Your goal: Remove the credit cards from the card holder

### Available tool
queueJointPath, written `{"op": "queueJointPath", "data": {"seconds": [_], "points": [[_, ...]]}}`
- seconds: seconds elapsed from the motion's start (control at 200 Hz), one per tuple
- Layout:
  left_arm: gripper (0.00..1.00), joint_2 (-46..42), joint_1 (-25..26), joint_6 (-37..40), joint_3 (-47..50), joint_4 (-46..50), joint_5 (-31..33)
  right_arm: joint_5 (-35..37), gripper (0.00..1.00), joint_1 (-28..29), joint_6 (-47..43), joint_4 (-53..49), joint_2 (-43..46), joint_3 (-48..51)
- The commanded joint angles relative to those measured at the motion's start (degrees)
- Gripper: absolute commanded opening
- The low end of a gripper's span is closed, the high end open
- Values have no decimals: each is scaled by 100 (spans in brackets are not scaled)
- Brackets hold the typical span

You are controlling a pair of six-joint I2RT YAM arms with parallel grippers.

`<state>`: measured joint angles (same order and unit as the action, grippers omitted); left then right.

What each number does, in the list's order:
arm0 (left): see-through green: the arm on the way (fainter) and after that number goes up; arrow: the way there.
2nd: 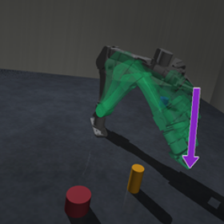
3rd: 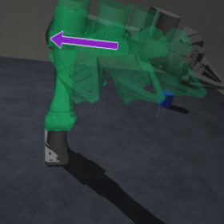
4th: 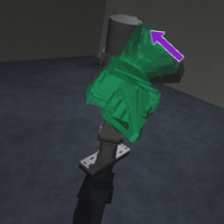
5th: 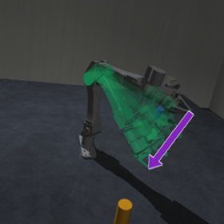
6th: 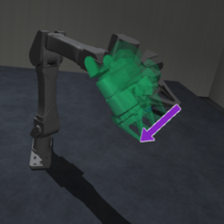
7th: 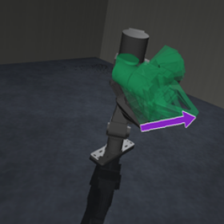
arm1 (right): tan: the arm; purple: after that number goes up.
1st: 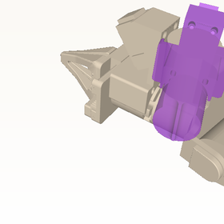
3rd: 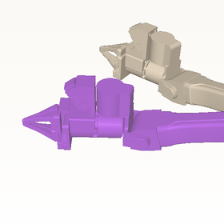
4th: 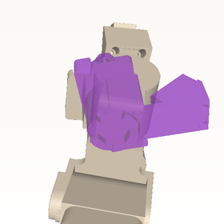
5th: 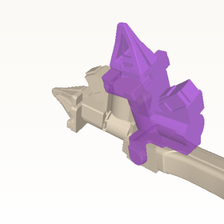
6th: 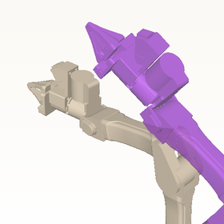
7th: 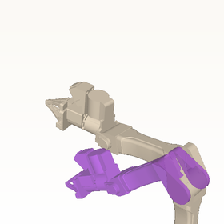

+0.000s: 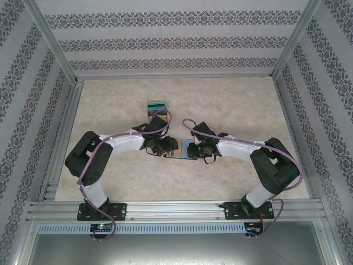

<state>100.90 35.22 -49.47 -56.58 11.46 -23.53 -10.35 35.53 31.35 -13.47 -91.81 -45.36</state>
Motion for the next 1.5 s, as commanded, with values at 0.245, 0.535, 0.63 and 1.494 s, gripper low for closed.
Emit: {"op": "queueJointPath", "data": {"seconds": [0.245,0.535,0.63,1.494], "points": [[58,-47,196,236,-59,-434,-362,59,25,86,59,-26,-48,36],[58,-80,213,280,-145,-144,-124,471,29,60,68,-317,102,-16],[57,-45,213,286,-145,-1,-11,634,34,-21,95,-443,343,23],[57,140,213,370,-373,257,73,244,29,-380,169,-209,-92,177]]}}
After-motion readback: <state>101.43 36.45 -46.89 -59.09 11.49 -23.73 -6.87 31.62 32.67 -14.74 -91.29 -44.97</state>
